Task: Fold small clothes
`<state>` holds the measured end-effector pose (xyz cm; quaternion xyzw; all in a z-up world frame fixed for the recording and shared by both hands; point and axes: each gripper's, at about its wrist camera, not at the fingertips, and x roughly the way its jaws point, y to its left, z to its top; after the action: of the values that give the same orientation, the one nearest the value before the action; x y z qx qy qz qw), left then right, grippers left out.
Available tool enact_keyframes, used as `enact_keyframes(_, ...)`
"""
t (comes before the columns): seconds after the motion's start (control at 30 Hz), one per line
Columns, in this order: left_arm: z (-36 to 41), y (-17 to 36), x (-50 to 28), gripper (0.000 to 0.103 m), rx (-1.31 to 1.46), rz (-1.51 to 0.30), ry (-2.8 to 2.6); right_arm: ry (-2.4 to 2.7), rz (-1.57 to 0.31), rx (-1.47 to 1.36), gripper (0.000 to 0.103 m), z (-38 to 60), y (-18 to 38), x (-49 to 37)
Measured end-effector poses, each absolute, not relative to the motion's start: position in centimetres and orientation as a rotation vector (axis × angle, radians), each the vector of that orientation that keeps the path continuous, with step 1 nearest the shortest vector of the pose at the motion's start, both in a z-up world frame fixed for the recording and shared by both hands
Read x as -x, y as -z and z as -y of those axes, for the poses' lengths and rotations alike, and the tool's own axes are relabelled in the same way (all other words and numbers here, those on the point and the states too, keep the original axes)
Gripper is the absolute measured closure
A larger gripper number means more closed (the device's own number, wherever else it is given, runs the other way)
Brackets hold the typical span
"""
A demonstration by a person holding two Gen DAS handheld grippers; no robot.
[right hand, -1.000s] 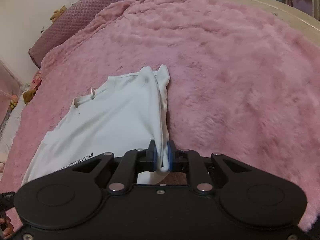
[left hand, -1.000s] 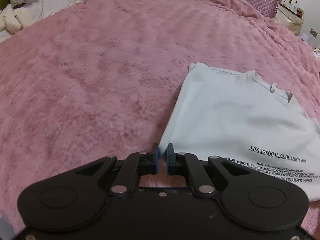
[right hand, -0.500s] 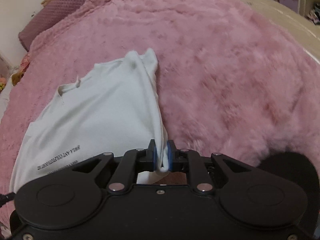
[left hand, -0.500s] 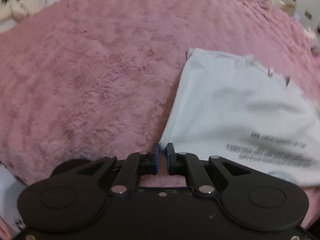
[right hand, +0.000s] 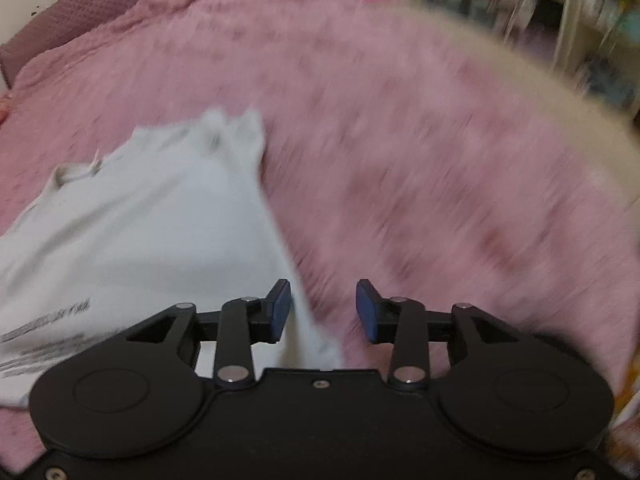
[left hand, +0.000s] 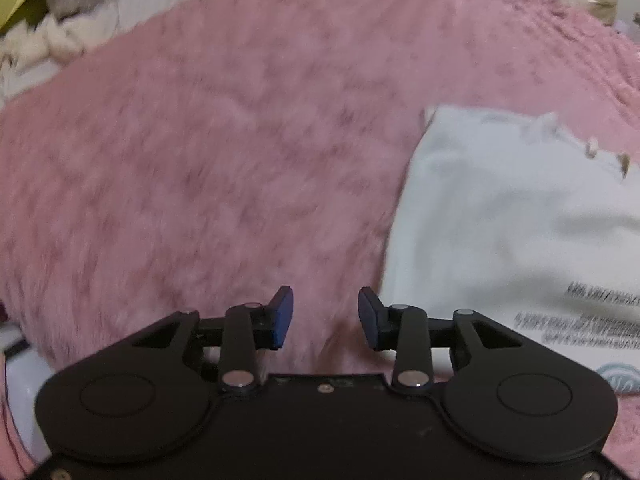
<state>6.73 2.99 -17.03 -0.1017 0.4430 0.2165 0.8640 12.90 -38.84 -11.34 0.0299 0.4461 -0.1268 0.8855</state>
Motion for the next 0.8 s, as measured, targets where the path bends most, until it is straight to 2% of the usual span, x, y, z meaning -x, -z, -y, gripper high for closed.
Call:
enact_keyframes(0.03,-2.7,16.8,-7.3,0.058,0.208,-0.916,-0.436,0.269,-0.887,-0.044,0.07,38.6,10.5,-12.9)
enact_keyframes(0.2,-0.4,17.4,-10.4,0.057,0.193,-0.874,-0.35,0.122,-0.846,-0.087,0.07,37.4,9.9,-14.5)
enact_keyframes(0.3,0.3,18.7,-12.3,0.056,0.22,-0.869,-0.28,0.074,-0.897,-0.065,0.07,36.3,12.4,-16.4)
enact_keyframes(0.37,-0.2,20.8,-14.0,0.053,0.272,-0.926,-0.278,0.112,-0.979,-0.031,0.07,36.3,15.8,-18.3)
enact_keyframes(0.47,-1.6,23.6,-14.8,0.051,0.331,-0.954,-0.265,0.133,-0.992,-0.088,0.07,37.9,18.4,-19.3)
enact_keyframes(0.67,-0.4,19.6,-13.0,0.053,0.26,-0.867,-0.293,0.072,-0.93,-0.092,0.067,35.8,13.8,-17.7)
enact_keyframes(0.8,2.5,18.2,-12.5,0.053,0.303,-0.806,-0.207,-0.055,-0.925,-0.069,0.068,32.1,13.7,-16.3)
